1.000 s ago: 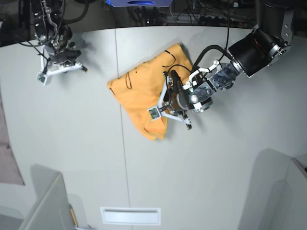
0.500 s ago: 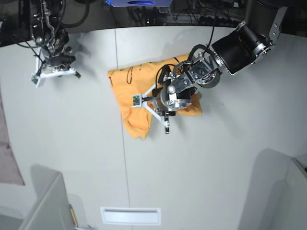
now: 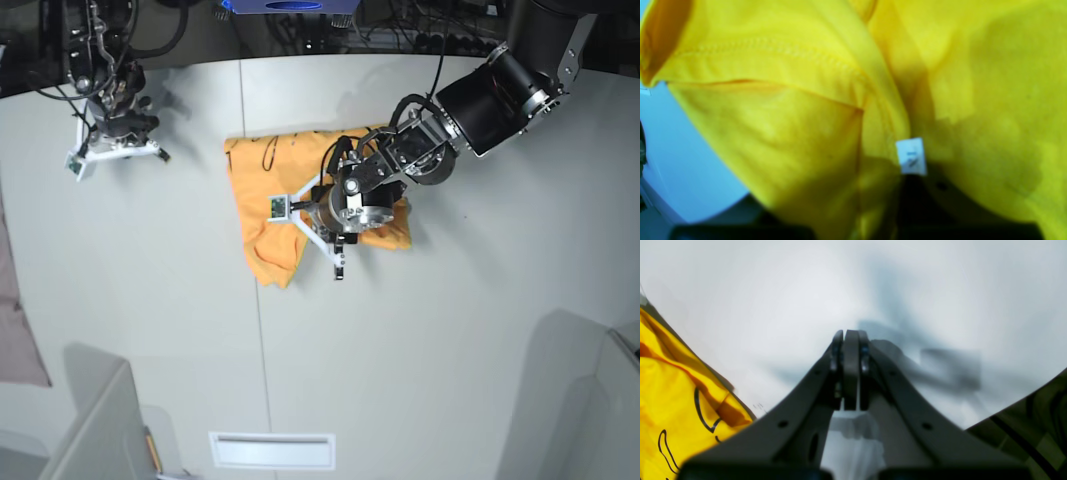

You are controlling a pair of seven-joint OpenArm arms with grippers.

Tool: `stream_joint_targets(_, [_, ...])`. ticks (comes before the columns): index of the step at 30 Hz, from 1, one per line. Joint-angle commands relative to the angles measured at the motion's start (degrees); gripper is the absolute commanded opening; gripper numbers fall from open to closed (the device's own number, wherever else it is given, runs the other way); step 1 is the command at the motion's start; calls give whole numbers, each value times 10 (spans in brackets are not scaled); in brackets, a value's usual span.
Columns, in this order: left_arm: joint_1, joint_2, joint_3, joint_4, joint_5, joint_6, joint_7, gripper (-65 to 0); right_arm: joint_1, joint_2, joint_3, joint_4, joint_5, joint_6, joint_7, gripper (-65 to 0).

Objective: Fold the T-shirt properly

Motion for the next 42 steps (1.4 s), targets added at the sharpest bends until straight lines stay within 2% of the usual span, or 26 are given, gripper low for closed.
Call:
stream_joint_targets(1, [-5, 1, 0, -1, -7, -11, 1, -650, 1, 5, 2, 7, -2, 1, 11, -650])
stream_joint_targets(8, [-12, 0, -1, 4, -7, -11, 1, -643, 1, 4, 2, 7, -2, 1, 11, -650])
stream_joint_targets(10, [-19, 0, -1, 5, -7, -11, 1, -497, 1, 4, 2, 7, -1, 1, 11, -650])
stream_joint_targets(13, [-31, 1, -2, 10, -9, -11, 1, -324, 1, 4, 1, 7, 0, 1, 11, -650])
stream_joint_targets(15, [-39, 1, -2, 28, -12, -11, 1, -235, 1, 4, 1, 7, 0, 1, 11, -650])
stream_joint_targets(18, [-44, 1, -7, 67, -8, -11, 1, -155, 1, 0, 1, 7, 0, 1, 11, -650])
stream_joint_targets(22, [-33, -1, -82, 129, -13, -11, 1, -128, 1, -12, 1, 7, -3, 1, 11, -650])
stream_joint_targets(26, [7, -4, -170, 197, -7, -11, 1, -130, 1, -12, 0, 8, -4, 1, 12, -650])
stream_joint_targets(30, [80, -36, -267, 289, -7, -11, 1, -135, -3, -12, 3, 12, -6, 44, 15, -650])
stream_joint_targets(31, [106, -41, -293, 311, -7, -11, 1, -155, -4, -11, 1, 13, -6, 49, 15, -650])
stream_joint_targets(32, [135, -51, -322, 325, -7, -11, 1, -207, -7, -8, 1, 15, -6, 53, 17, -650])
stream_joint_targets(34, [187, -62, -377, 329, -7, -11, -5, -372, -15, -7, 1, 25, -6, 74, 37, -650])
stream_joint_targets(36, [246, -66, -439, 329, -13, -11, -22, -612, -38, -7, 1, 33, -6, 107, 63, -650])
stream_joint_targets(37, [279, -69, -471, 329, -13, -11, -39, -650, -48, -6, 2, 34, -6, 120, 76, -650])
stream_joint_targets(39, [339, -78, -518, 329, -14, -12, -88, -650, -66, -6, 5, 33, -9, 132, 90, -650])
stream_joint_targets(42, [436, -91, -578, 326, -14, -12, -192, -650, -93, -11, 0, 33, -59, 135, 101, -650])
